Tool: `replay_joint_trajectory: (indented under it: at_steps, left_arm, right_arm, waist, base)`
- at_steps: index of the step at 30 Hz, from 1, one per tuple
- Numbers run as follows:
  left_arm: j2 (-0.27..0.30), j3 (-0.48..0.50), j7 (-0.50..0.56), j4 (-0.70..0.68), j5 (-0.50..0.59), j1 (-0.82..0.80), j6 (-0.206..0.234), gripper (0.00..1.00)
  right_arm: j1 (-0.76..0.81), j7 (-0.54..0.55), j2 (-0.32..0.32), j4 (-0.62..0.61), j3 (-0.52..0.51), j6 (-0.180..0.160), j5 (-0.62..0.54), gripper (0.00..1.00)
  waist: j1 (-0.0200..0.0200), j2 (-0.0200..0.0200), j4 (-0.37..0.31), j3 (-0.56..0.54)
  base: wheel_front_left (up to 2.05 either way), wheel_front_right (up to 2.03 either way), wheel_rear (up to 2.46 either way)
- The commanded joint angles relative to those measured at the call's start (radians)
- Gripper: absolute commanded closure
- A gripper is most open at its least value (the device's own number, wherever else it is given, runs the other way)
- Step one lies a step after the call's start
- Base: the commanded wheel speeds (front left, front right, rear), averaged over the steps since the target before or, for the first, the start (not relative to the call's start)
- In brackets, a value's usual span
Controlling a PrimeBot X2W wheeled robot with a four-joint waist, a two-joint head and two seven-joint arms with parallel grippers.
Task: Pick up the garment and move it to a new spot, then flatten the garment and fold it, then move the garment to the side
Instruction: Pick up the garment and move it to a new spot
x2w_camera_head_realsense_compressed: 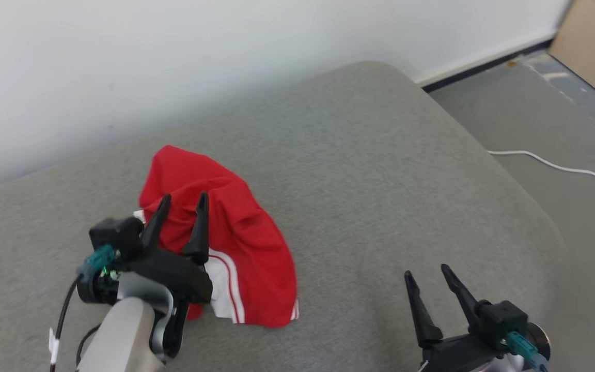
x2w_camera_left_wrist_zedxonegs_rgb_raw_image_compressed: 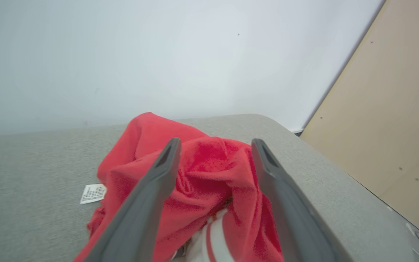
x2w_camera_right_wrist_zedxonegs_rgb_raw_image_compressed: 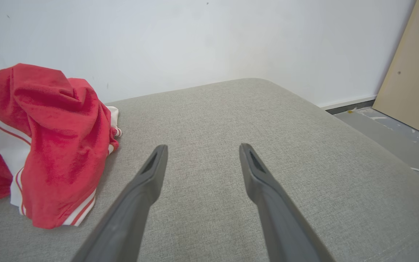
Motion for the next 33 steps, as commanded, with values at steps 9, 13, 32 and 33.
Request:
replay_joint_trajectory:
  at_steps: [9,13,32,33]
  left_arm:
    - [0.014,0.109,-0.074,-0.296,0.125,0.266,0.028,0.0]
    - [0.001,0.162,-0.074,-0.382,0.173,0.381,0.021,0.0]
    - [-0.029,0.278,-0.074,-0.513,0.266,0.695,0.032,0.0]
    - [-0.03,0.281,-0.074,-0.518,0.267,0.698,0.031,0.0]
  right_arm:
    - [0.058,0.026,-0.001,-0.057,-0.105,-0.002,-0.059,0.0]
    - [0.074,0.033,-0.001,-0.078,-0.14,-0.002,-0.082,0.0]
    - [0.172,0.059,-0.001,-0.111,-0.144,-0.002,-0.065,0.0]
    - [0.173,0.06,-0.001,-0.112,-0.143,-0.002,-0.066,0.0]
  waist:
    - [-0.0001,-0.0001,0.26,-0.105]
    - [-0.0001,-0.0001,0.322,-0.124]
    - [-0.0001,-0.0001,0.407,-0.174]
    - [-0.0001,-0.0001,0.407,-0.176]
  base:
    - [0.0,0.0,0.0]
    - [0.0,0.0,0.0]
    - [0.0,0.0,0.0]
    - [0.0,0.0,0.0]
